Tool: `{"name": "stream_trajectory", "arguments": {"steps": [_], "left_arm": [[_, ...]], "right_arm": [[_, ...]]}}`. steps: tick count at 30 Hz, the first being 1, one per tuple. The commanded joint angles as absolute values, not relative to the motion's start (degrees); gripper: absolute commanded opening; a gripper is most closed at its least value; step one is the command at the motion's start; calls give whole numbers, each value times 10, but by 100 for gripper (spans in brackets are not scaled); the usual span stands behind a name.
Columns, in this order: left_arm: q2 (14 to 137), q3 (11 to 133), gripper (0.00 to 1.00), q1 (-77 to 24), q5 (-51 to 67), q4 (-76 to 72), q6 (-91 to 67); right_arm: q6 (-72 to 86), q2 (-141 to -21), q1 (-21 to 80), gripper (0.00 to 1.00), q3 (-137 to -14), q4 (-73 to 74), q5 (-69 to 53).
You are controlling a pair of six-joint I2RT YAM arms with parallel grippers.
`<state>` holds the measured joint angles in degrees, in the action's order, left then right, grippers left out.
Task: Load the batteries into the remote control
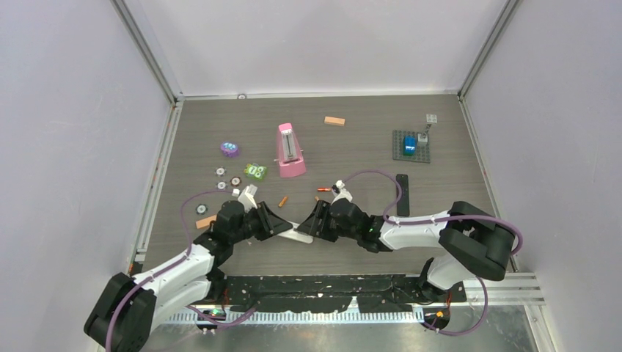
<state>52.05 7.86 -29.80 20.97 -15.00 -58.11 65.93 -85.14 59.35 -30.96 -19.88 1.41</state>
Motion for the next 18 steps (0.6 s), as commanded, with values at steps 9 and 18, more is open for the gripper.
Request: {"name": "stream_trajectory", "arguments": {"steps": [9,18], "left_arm": [[562,67,0,-302,216,-135,-540],[557,60,0,-302,209,-136,-544]], "right_arm": [[784,-930,580,59,-198,-512,-65],[876,-1065,580,57,-170,-838,-83]]}}
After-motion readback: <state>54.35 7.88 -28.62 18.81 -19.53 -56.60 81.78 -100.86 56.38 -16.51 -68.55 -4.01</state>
